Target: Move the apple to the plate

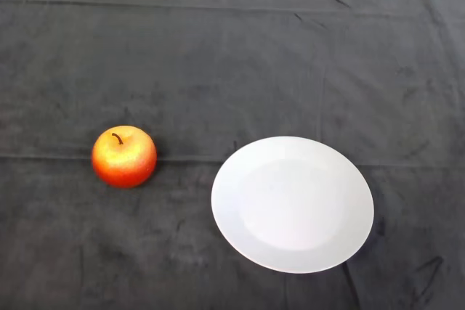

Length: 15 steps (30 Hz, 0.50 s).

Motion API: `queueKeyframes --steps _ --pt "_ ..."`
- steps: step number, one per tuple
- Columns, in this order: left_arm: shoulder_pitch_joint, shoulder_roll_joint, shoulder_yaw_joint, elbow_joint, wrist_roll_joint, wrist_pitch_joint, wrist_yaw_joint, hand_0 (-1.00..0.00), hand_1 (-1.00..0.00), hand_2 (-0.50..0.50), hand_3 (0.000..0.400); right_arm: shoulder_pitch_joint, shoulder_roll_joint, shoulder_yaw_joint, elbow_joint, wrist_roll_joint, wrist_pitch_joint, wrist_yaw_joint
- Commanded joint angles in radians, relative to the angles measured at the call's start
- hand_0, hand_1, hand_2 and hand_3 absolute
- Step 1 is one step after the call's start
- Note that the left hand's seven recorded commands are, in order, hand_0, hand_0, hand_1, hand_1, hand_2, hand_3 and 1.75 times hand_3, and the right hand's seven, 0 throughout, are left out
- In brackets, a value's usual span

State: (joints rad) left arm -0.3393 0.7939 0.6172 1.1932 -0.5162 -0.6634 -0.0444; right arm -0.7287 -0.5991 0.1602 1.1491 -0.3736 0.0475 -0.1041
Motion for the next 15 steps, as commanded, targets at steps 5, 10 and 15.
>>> queueKeyframes --steps 5,10,15 --pt "-0.038 -0.016 0.003 -0.036 0.054 -0.028 -0.007 0.00 0.00 0.00 0.000 -0.004 -0.006 -0.0074 0.027 0.0053 -0.006 0.0002" --pt "-0.037 -0.017 -0.008 -0.038 0.074 -0.037 -0.017 0.00 0.00 0.00 0.000 -0.004 -0.006 -0.0074 0.027 0.0053 -0.006 0.0002" --pt "-0.032 -0.015 -0.013 -0.038 0.087 -0.043 -0.026 0.00 0.00 0.00 0.000 -0.003 -0.006 -0.0074 0.027 0.0054 -0.006 0.0003"
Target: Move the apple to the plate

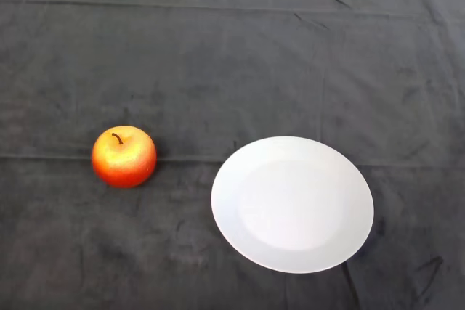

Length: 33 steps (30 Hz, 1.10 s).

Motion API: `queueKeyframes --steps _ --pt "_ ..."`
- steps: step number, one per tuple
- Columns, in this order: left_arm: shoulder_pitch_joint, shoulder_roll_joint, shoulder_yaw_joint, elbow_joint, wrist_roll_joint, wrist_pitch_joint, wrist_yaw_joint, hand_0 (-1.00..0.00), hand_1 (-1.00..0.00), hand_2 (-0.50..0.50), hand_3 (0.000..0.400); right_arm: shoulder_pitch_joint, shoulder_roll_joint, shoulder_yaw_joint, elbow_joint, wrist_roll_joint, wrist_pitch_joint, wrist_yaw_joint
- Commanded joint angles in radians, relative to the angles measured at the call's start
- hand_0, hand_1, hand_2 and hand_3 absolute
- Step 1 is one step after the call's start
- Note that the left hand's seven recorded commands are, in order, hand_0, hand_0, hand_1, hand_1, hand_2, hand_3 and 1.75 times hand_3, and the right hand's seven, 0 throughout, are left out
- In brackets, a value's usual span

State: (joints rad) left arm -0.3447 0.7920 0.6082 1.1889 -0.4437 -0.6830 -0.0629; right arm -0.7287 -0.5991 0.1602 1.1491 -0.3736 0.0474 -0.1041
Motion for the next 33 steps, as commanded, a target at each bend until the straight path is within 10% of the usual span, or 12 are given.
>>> queueKeyframes --steps 1,9,14,33 --pt "-0.026 -0.012 -0.005 -0.033 0.017 -0.024 -0.009 0.00 0.00 0.00 0.000 -0.003 -0.007 -0.0074 0.027 0.0054 -0.006 0.0003" --pt "-0.033 -0.012 -0.012 -0.032 0.037 -0.025 -0.005 0.00 0.00 0.00 0.000 -0.003 -0.007 -0.0074 0.026 0.0055 -0.006 0.0003" --pt "-0.176 -0.060 -0.119 -0.065 0.140 0.005 0.073 0.00 0.00 0.00 0.000 -0.003 -0.007 -0.0074 0.026 0.0057 -0.006 0.0003" --pt "-0.227 -0.151 -0.242 -0.120 0.214 -0.136 -0.155 0.00 0.00 0.00 0.000 -0.001 -0.007 -0.0077 0.022 0.0063 -0.004 0.0008"
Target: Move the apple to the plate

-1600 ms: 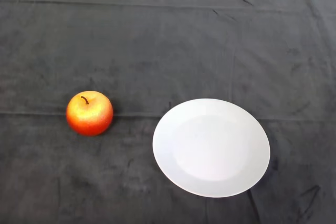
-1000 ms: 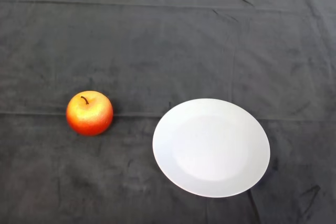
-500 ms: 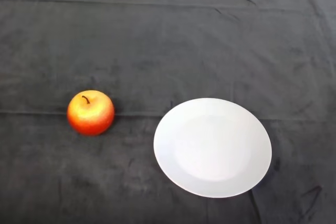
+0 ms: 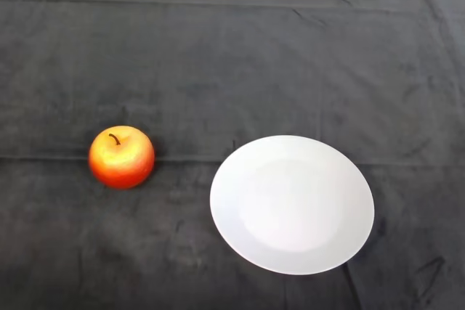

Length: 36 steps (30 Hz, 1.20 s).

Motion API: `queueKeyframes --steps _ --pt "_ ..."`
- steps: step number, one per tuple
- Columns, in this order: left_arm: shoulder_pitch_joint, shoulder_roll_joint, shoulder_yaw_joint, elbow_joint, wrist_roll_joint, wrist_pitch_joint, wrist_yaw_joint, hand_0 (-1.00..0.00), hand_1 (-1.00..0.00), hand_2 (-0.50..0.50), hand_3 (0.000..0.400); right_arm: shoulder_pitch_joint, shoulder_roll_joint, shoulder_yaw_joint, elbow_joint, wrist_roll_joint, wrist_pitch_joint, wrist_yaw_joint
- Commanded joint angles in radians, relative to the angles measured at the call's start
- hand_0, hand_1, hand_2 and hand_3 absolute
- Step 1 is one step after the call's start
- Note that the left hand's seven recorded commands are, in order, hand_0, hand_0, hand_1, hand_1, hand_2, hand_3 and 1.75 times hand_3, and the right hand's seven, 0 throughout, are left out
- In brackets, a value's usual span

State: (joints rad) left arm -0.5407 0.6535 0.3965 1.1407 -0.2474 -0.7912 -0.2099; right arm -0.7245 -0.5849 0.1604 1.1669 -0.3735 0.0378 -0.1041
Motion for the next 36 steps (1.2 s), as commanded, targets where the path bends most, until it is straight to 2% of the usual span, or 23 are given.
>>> queueKeyframes --steps 1,9,17,24,36 --pt "-0.031 -0.020 -0.038 -0.075 0.026 -0.032 -0.010 0.00 0.00 0.00 0.000 -0.005 -0.021 -0.0079 0.004 0.0062 0.005 0.0008" --pt "-0.028 -0.088 -0.110 -0.130 0.088 -0.036 -0.016 0.00 0.00 0.00 0.000 -0.004 -0.021 -0.0081 0.003 0.0064 0.006 0.0010" --pt "0.010 -0.140 -0.171 -0.224 0.109 0.001 -0.061 0.00 0.00 0.00 0.000 -0.002 -0.021 -0.0084 -0.001 0.0069 0.008 0.0014" --pt "0.048 -0.201 -0.235 -0.274 0.147 0.033 -0.075 0.00 0.00 0.00 0.000 0.000 -0.021 -0.0089 -0.005 0.0075 0.009 0.0019" --pt "0.083 -0.248 -0.337 -0.332 0.184 0.160 -0.134 0.00 0.00 0.00 0.000 0.004 -0.022 -0.0099 -0.014 0.0086 0.013 0.0030"
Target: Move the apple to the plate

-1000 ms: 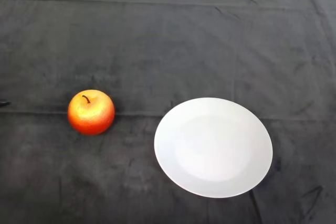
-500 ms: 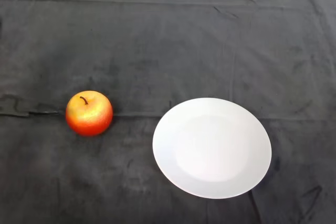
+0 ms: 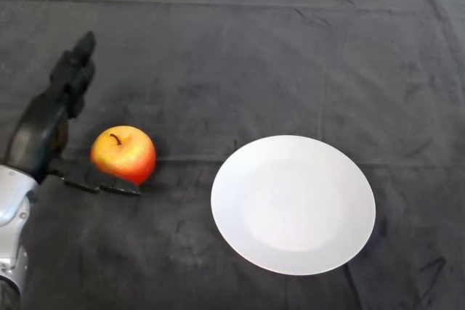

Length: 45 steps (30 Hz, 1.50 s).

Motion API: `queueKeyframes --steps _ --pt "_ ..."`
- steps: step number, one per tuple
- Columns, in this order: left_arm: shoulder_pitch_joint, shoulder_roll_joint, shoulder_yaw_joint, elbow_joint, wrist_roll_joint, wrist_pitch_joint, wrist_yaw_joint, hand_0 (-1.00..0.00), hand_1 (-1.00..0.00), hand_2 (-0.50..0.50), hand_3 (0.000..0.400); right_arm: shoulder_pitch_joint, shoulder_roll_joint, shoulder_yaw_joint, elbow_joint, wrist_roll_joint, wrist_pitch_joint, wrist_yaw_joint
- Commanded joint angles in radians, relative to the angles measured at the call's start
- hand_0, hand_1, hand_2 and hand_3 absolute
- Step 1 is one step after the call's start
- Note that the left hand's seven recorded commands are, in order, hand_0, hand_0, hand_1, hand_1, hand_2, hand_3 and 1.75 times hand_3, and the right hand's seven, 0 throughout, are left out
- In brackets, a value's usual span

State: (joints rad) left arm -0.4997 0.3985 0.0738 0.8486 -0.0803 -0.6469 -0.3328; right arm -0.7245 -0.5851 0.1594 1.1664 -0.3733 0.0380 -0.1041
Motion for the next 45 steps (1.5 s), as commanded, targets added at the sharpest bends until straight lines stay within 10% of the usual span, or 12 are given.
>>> queueKeyframes --steps 1,22,23,27,29,37,45 --pt "0.045 0.008 -0.019 -0.042 0.017 0.025 -0.019 0.00 0.00 0.00 0.000 0.005 -0.021 -0.0089 -0.014 0.0084 0.013 0.0031" --pt "0.049 -0.022 -0.112 -0.075 0.032 0.248 -0.072 0.00 0.00 0.00 0.002 0.011 -0.022 -0.0106 -0.027 0.0097 0.019 0.0052" --pt "0.050 -0.022 -0.115 -0.075 0.032 0.254 -0.076 -0.09 0.00 -0.04 0.035 0.011 -0.022 -0.0107 -0.027 0.0098 0.019 0.0053" --pt "0.052 -0.014 -0.122 -0.077 0.027 0.272 -0.095 -0.98 0.00 -0.49 0.391 0.012 -0.022 -0.0110 -0.029 0.0099 0.020 0.0056" --pt "0.053 -0.010 -0.125 -0.079 0.026 0.280 -0.102 -1.00 -0.01 -0.50 0.400 0.012 -0.022 -0.0111 -0.030 0.0100 0.021 0.0058" --pt "0.055 -0.001 -0.139 -0.099 0.032 0.310 -0.112 -1.00 -0.54 -0.23 0.400 0.014 -0.022 -0.0116 -0.033 0.0101 0.022 0.0063" --pt "0.055 -0.006 -0.155 -0.161 0.043 0.349 -0.095 -1.00 -0.85 -0.07 0.400 0.015 -0.022 -0.0121 -0.036 0.0103 0.024 0.0068"
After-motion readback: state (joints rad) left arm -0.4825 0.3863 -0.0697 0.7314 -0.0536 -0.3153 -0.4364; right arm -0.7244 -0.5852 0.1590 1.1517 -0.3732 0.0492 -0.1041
